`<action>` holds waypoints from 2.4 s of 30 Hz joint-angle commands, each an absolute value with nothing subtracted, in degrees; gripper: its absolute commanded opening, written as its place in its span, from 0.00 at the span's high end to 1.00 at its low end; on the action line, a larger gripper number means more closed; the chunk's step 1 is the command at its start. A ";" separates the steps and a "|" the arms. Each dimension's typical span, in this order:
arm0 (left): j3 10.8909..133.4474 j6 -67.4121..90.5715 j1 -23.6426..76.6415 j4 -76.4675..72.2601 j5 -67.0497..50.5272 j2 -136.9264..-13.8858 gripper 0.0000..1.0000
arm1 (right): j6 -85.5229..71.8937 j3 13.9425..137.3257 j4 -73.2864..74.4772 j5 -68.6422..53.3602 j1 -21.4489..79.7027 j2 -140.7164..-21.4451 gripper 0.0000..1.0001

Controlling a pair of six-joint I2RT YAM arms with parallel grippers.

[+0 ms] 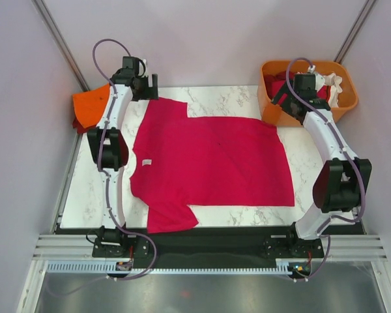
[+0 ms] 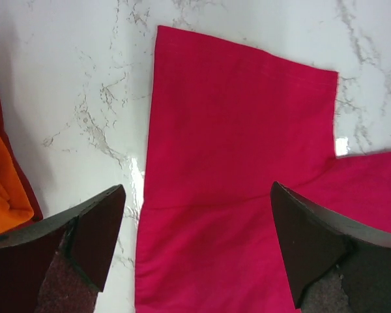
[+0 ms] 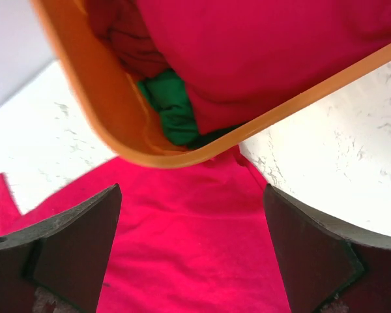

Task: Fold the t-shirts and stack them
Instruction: Flatten the tshirt out

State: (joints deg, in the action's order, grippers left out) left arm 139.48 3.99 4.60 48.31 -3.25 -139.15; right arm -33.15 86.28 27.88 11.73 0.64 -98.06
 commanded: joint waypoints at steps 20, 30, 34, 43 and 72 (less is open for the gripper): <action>71.11 20.13 10.46 42.80 5.10 -70.24 0.15 | -28.21 60.03 16.96 2.71 43.11 -73.47 0.13; 63.90 22.94 10.28 52.47 17.93 -41.07 0.11 | -30.94 70.74 15.21 14.33 77.86 -96.22 0.25; 64.51 23.55 10.37 52.12 20.30 -31.75 0.00 | -29.36 79.78 18.53 15.02 81.20 -108.33 0.25; 62.49 22.15 10.37 53.87 19.69 -21.45 0.00 | -28.74 98.70 28.12 18.46 86.04 -126.28 0.26; 67.32 22.59 10.63 56.95 16.09 -23.02 0.00 | -23.30 99.33 22.17 16.97 85.26 -118.77 0.85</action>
